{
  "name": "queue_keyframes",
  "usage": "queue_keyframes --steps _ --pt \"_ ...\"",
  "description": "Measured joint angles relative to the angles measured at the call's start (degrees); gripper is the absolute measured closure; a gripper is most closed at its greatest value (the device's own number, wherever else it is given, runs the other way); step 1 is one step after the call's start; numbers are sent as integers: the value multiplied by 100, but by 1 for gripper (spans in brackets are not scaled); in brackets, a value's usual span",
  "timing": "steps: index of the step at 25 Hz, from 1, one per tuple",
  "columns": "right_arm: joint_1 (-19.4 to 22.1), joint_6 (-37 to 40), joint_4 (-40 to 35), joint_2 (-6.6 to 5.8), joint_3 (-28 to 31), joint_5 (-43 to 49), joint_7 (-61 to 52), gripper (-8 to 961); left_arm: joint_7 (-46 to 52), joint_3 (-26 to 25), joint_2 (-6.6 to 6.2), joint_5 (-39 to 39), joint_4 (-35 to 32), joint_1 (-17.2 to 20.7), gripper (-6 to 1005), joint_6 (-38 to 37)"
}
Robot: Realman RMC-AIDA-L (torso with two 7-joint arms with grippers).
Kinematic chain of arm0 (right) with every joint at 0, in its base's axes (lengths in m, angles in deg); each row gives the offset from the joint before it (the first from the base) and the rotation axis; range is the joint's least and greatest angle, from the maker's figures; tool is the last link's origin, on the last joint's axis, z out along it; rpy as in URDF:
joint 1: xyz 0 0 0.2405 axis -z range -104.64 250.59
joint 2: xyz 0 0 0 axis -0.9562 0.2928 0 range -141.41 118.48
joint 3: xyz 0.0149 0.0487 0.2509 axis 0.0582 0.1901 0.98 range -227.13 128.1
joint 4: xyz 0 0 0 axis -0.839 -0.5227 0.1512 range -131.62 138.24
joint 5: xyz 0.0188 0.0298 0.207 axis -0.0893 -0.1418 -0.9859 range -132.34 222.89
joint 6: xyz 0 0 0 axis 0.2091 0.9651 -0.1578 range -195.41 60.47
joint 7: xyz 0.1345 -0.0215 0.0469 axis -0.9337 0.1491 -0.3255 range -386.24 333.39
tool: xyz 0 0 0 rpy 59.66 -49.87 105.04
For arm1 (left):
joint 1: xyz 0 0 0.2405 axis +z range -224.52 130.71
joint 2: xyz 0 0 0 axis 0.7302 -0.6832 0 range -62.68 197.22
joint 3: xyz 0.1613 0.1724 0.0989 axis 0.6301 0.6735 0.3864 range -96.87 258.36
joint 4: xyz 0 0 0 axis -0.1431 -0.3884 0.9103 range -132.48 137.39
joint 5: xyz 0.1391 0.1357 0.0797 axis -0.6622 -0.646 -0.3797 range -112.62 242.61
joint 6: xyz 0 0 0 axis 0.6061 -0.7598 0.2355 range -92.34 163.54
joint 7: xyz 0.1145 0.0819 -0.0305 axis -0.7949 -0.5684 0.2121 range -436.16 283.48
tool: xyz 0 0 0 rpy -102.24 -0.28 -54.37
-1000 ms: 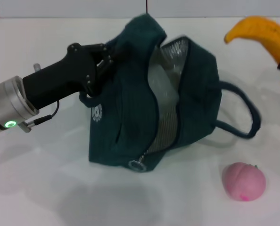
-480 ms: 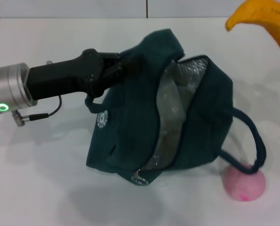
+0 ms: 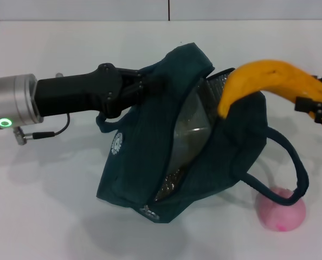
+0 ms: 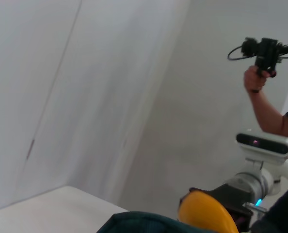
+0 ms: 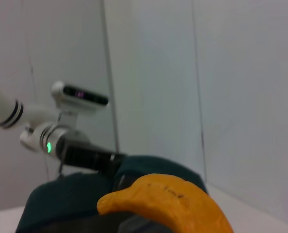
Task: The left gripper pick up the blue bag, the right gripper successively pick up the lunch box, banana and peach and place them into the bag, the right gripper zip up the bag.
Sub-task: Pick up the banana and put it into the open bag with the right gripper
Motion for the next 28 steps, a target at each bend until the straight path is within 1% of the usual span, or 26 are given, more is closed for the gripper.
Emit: queue_keyframes --steps 5,7,9,11,13,14,15,18,19,20,22,25,28 --pt "-211 -10 -723 43 -116 717 -603 507 -147 0 144 181 0 19 966 312" --pt "-376 -65 -1071 62 -265 956 -831 507 -183 0 184 235 0 28 966 389" --pt "-585 -65 -1333 55 -392 1131 -1018 507 -230 0 230 271 2 48 965 426" --pt "-810 -30 -1551 8 -510 1275 -1242 508 -263 0 275 291 2 58 965 493" --pt "-1124 12 -1765 -90 -708 1475 -1542 508 -280 0 318 347 1 60 965 584" --pt "-1298 44 -1817 -153 -813 1615 -1700 508 -287 0 334 381 1 60 965 617" --pt "-1570 96 -1852 -239 -950 1810 -1917 508 -297 0 344 408 -3 61 965 645" --pt "-2037 255 -1817 -337 -1101 2119 -2205 509 -330 -6 373 475 -33 63 965 716" --pt "-2275 388 -1789 -353 -1132 2261 -2264 509 -332 -7 384 497 -34 63 965 722" --pt "-2351 438 -1786 -355 -1142 2305 -2265 509 -334 -9 404 538 -30 65 965 727" --pt "-2628 620 -1800 -354 -1223 2469 -2261 509 -346 -9 432 607 -18 78 965 734" --pt "-2893 720 -1828 -346 -1449 2632 -2254 510 -427 -9 444 698 -7 145 965 747" --pt "-3072 718 -1803 -340 -1712 2753 -2255 510 -564 -9 440 852 -3 241 965 783"
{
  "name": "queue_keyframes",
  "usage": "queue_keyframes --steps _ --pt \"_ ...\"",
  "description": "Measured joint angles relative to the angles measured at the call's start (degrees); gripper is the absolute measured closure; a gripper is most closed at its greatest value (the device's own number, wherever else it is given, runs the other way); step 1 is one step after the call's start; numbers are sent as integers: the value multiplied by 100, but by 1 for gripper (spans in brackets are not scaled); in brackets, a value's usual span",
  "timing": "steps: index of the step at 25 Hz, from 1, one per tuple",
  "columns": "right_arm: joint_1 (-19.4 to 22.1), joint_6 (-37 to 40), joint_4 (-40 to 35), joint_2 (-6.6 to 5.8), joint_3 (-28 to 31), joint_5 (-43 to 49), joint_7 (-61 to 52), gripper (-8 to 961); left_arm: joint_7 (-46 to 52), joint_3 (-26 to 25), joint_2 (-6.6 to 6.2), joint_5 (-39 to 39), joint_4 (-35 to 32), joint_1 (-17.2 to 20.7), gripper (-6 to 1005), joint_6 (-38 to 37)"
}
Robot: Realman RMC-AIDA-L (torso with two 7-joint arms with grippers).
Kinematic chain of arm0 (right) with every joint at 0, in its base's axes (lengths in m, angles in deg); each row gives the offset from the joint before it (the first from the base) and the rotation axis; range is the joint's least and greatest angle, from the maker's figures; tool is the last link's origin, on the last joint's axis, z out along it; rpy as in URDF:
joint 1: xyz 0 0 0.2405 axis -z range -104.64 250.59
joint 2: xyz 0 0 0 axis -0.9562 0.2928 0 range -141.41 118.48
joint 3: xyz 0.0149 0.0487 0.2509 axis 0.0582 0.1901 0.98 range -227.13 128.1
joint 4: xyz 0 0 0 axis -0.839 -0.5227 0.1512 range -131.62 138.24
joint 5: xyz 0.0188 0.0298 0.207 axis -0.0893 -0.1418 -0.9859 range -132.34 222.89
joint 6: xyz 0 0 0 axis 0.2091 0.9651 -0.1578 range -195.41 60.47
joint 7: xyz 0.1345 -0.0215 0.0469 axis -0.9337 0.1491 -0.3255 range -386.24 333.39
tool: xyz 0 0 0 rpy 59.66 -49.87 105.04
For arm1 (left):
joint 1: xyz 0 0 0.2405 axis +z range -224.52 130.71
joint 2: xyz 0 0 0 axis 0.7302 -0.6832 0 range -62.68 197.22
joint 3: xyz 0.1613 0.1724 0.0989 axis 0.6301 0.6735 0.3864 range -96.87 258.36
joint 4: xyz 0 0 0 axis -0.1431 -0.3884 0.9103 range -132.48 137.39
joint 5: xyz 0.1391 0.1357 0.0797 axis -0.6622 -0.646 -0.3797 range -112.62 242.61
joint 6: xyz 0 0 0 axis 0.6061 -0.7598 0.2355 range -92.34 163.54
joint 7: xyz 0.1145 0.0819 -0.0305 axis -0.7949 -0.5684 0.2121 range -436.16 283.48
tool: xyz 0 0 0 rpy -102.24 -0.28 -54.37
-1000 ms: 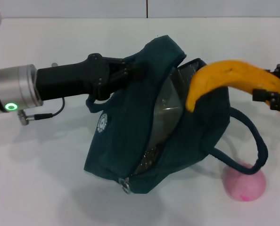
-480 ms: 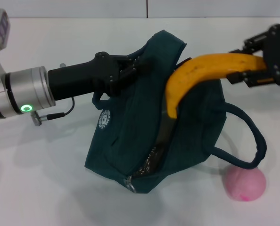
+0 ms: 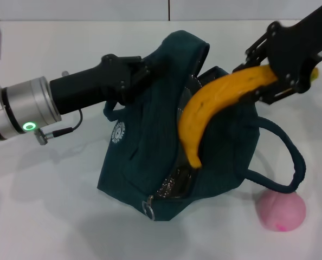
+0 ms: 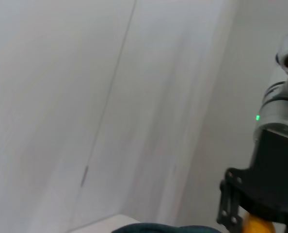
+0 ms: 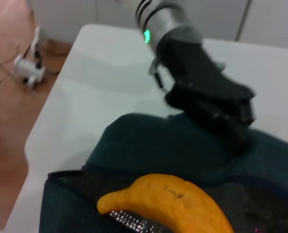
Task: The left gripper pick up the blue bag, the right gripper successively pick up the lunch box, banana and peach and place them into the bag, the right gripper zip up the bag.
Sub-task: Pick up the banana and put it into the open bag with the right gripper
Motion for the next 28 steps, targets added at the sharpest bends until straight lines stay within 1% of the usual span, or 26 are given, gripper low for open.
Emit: queue_keyframes --steps 3,6,10,12,14,20,28 --pt "-134 -76 31 59 -277 146 18 511 -66 0 -9 85 3 51 965 10" --pt "-216 -313 32 194 -540 297 49 511 -72 0 -34 102 -2 93 965 12" --pt "-353 -688 36 463 -800 600 42 512 -72 0 -54 111 4 120 966 25" --pt "-365 -956 36 533 -940 691 24 512 -72 -1 -63 111 4 121 966 38" --pt "-350 -1213 45 550 -1077 657 -1 513 -72 0 -73 113 4 125 966 63" --pt "-379 -1563 198 560 -1173 516 -95 519 -72 6 -77 106 3 130 966 181" --pt "-259 -1810 125 542 -1183 494 -138 500 -72 9 -86 105 2 109 965 309"
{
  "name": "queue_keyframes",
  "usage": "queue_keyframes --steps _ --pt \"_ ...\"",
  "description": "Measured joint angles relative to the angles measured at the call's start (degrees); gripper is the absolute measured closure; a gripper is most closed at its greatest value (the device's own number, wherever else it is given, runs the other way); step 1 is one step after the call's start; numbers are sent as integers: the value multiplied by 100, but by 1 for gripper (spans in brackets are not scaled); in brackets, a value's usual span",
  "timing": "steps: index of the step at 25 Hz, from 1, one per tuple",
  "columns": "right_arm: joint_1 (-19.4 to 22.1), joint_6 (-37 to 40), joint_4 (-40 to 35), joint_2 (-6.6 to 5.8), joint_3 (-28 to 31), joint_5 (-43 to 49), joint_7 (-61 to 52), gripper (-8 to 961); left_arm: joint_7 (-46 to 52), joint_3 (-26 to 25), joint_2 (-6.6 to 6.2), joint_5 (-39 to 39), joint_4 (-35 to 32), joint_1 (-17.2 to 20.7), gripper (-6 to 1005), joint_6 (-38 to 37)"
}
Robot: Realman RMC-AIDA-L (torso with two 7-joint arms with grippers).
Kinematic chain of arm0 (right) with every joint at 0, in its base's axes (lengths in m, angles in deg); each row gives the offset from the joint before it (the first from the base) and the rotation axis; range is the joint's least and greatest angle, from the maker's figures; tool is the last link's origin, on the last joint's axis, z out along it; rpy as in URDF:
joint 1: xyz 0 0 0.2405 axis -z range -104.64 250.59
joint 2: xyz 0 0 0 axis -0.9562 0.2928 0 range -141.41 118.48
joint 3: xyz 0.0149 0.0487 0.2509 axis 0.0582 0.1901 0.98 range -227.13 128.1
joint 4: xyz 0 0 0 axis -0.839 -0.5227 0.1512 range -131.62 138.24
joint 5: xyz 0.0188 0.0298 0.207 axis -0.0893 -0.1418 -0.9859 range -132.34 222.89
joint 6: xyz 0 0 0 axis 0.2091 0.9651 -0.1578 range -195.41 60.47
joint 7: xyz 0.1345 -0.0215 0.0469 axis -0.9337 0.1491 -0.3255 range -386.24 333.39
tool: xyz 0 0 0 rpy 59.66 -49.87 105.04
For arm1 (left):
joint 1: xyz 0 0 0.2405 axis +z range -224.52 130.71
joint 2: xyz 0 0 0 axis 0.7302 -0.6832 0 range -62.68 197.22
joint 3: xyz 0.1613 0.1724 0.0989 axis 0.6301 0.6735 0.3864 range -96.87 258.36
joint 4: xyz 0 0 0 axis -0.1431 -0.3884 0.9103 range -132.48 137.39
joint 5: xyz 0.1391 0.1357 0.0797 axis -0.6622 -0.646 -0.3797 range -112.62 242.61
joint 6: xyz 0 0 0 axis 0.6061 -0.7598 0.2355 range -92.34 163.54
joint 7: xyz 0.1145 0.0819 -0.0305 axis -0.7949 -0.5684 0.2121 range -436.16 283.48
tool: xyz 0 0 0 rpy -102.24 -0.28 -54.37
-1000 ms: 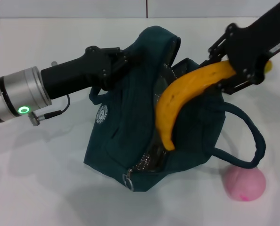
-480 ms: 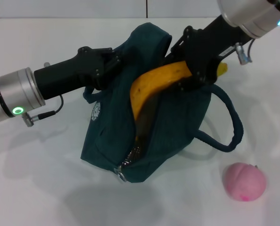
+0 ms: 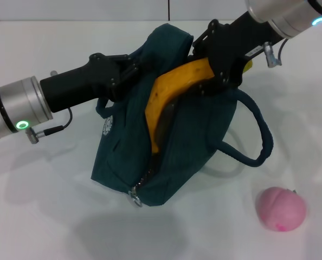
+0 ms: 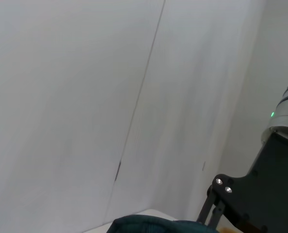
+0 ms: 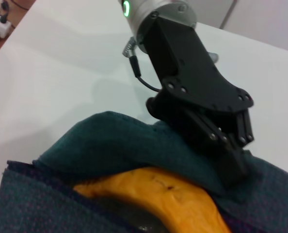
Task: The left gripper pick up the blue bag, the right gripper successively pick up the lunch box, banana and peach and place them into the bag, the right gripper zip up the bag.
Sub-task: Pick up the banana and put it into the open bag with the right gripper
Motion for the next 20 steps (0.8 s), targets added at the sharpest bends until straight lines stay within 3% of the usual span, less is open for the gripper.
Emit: queue_keyframes --steps 10,17,20 --pt "448 -145 -449 -22 134 -188 66 467 -147 -7 -24 74 1 23 965 51" --pt "487 -243 -513 10 77 -208 25 457 -149 -3 -13 135 -14 20 966 97" --pt "541 -437 -529 17 -23 -231 12 321 -149 -1 -12 133 -13 24 965 98"
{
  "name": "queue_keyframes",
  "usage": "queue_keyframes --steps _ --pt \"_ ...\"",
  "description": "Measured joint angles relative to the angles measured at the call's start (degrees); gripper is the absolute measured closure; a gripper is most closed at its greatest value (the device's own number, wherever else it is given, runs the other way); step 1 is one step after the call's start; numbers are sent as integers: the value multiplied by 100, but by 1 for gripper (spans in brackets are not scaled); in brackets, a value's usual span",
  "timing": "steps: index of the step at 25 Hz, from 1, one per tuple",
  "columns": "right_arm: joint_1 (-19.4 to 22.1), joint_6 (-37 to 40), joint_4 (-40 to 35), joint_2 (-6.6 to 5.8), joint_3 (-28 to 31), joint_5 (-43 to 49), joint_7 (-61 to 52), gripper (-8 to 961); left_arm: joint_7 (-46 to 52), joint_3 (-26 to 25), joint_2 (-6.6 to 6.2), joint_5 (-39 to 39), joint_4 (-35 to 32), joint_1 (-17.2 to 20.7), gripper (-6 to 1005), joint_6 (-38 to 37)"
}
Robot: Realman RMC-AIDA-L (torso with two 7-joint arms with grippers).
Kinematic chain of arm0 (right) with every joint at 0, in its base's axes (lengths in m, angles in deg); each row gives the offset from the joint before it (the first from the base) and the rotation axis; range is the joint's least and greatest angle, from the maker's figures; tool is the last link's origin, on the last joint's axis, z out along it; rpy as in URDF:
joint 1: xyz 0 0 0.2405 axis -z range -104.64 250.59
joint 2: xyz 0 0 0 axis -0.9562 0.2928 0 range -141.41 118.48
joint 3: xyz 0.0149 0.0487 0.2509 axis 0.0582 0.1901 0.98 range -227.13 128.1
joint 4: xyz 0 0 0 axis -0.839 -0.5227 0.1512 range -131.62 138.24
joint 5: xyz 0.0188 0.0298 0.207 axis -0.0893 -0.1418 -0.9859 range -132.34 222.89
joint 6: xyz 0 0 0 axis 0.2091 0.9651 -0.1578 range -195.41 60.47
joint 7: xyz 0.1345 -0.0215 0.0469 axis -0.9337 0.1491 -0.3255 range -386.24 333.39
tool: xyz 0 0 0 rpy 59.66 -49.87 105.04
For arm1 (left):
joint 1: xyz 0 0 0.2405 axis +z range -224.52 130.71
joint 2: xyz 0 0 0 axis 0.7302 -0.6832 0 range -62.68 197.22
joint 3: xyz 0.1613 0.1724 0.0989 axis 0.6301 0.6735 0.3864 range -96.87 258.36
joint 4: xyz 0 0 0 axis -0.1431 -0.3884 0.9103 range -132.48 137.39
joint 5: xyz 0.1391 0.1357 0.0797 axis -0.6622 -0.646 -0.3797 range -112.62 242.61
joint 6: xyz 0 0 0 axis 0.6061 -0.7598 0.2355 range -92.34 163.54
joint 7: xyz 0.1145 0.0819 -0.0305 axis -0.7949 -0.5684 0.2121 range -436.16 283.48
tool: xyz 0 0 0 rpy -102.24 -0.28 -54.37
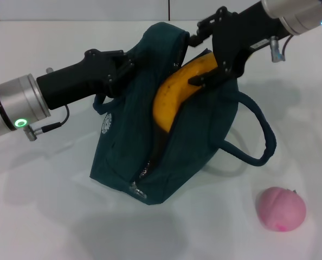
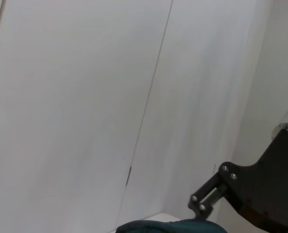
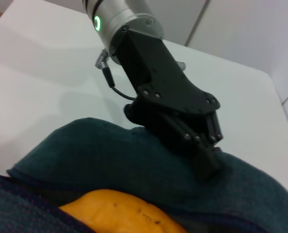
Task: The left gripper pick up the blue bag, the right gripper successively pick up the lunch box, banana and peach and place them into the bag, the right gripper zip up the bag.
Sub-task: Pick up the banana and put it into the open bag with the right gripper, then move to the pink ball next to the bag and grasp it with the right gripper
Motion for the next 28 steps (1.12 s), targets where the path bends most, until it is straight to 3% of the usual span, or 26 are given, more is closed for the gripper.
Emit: queue_keyframes --steps 8,9,11,12,13,17,23,28 --pt "490 -863 -253 -6 -55 -496 16 72 -7 1 -8 21 4 56 965 0" --pt "691 -1057 -394 -19 1 -741 55 72 -7 1 -5 22 8 60 965 0" --pt "691 -1057 -394 -19 1 -741 55 72 -8 1 1 24 13 69 966 0" --pt "932 -1208 -542 -27 84 -1036 123 72 -8 1 2 25 14 76 966 0" --pt "1458 -1462 -742 -23 346 -1800 336 72 -8 1 2 26 13 84 966 0" --pt "2136 -1821 -771 -4 551 -2709 550 73 -9 1 -9 28 -6 115 966 -4" --pt "3236 -2390 225 4 479 -4525 1991 76 -85 -7 -16 29 -19 128 966 -26" --pt "3372 -2401 1774 -19 743 -6050 3117 78 -88 -6 -24 196 -21 173 965 -38"
